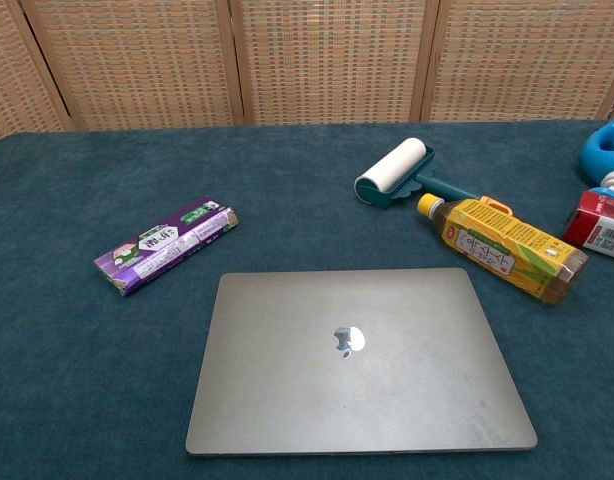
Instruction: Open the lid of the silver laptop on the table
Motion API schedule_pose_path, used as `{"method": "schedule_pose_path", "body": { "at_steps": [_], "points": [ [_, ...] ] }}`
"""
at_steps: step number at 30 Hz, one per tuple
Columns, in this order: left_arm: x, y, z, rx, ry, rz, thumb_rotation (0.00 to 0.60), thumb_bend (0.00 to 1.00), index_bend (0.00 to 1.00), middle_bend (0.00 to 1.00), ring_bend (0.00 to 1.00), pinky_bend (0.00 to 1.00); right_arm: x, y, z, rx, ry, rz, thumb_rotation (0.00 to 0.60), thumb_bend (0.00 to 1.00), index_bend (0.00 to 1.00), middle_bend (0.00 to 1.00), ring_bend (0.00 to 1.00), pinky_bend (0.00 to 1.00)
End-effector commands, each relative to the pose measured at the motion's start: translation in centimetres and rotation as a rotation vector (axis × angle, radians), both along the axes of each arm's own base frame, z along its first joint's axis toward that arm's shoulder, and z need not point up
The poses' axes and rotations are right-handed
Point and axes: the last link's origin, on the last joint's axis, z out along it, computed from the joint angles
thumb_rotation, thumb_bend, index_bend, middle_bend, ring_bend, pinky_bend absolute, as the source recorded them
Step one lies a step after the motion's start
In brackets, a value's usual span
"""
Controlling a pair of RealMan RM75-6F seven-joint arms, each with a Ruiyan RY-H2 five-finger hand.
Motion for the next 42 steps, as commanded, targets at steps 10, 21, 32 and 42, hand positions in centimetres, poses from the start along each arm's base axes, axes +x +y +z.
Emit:
{"method": "schedule_pose_path", "body": {
  "at_steps": [10,21,32,42],
  "points": [
    [-0.1,0.4,0.0,0.014,0.001,0.014,0.600,0.00,0.00,0.00,0.00,0.00,2.1,-1.1,-2.0,0.191,-0.023,0.128,0.600,0.00,0.03,0.00,0.00,0.00],
    [-0.3,1.2,0.0,0.019,-0.004,0.037,0.600,0.00,0.00,0.00,0.00,0.00,9.8,-3.6,-7.9,0.607,-0.088,0.527,0.600,0.00,0.14,0.02,0.00,0.00],
    [-0.8,1.8,0.1,0.019,-0.004,0.065,0.600,0.00,0.00,0.00,0.00,0.00,14.0,-5.3,-14.8,0.740,0.048,0.623,0.600,0.00,0.19,0.07,0.00,0.00],
    [-1.1,2.2,0.2,0.024,-0.007,0.085,0.600,0.00,0.00,0.00,0.00,0.00,16.8,-5.7,-19.4,0.784,0.144,0.674,0.600,0.02,0.22,0.07,0.00,0.00]
  ]
}}
